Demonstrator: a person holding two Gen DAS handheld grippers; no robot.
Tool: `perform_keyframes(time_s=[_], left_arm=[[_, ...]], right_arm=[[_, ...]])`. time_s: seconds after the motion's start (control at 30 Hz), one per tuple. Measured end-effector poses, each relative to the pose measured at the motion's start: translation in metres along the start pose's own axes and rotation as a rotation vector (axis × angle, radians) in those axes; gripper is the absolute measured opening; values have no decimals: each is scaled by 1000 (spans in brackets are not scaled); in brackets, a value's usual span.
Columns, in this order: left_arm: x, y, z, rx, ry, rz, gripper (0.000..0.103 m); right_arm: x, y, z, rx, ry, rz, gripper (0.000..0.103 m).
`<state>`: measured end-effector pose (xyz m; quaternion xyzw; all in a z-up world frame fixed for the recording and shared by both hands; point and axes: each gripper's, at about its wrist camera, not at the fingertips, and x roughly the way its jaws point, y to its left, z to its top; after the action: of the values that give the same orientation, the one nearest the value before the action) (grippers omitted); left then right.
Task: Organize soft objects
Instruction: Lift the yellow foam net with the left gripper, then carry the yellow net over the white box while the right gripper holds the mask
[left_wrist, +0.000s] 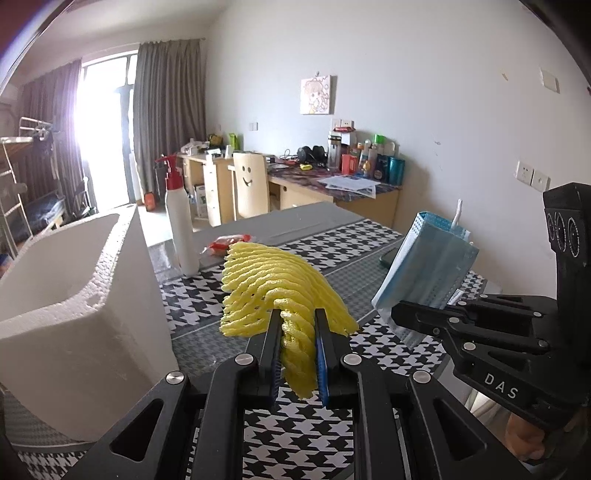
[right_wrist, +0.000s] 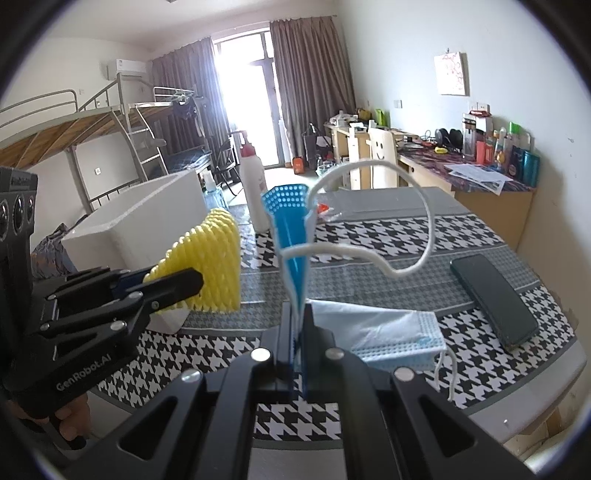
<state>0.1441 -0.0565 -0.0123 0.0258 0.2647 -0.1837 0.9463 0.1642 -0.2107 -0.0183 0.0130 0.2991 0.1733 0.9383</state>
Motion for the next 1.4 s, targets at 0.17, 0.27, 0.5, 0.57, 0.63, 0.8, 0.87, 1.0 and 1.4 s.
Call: perform_keyframes(time_s=[0.17, 0.27, 0.5, 0.57, 0.63, 0.8, 0.87, 1.0, 1.4], left_arm=[[-6, 2, 7, 3, -20, 17, 16], [-9, 3, 9, 7, -27, 21, 16], [-15, 2, 19, 16, -50, 32, 16], [-16, 3, 22, 16, -58, 40, 16], [-17, 4, 24, 17, -64, 44, 16], [-19, 8, 29, 16, -78, 55, 16], [-21, 9, 31, 19, -82, 52, 16], [-22, 15, 35, 6, -86, 52, 16], [-28, 30, 50, -11, -120, 92, 17]], right_arm=[[-4, 1, 6, -6, -19, 5, 5], [-7, 2, 9, -6, -31, 9, 5], [-13, 4, 17, -17, -57, 17, 5], [-15, 4, 20, -19, -67, 18, 5], [-17, 4, 21, -22, -74, 19, 5], [-18, 4, 25, -24, -89, 10, 5], [-19, 7, 27, -28, -92, 5, 5], [-22, 10, 31, -39, -106, 9, 5], [-25, 17, 44, -62, -141, 32, 5]])
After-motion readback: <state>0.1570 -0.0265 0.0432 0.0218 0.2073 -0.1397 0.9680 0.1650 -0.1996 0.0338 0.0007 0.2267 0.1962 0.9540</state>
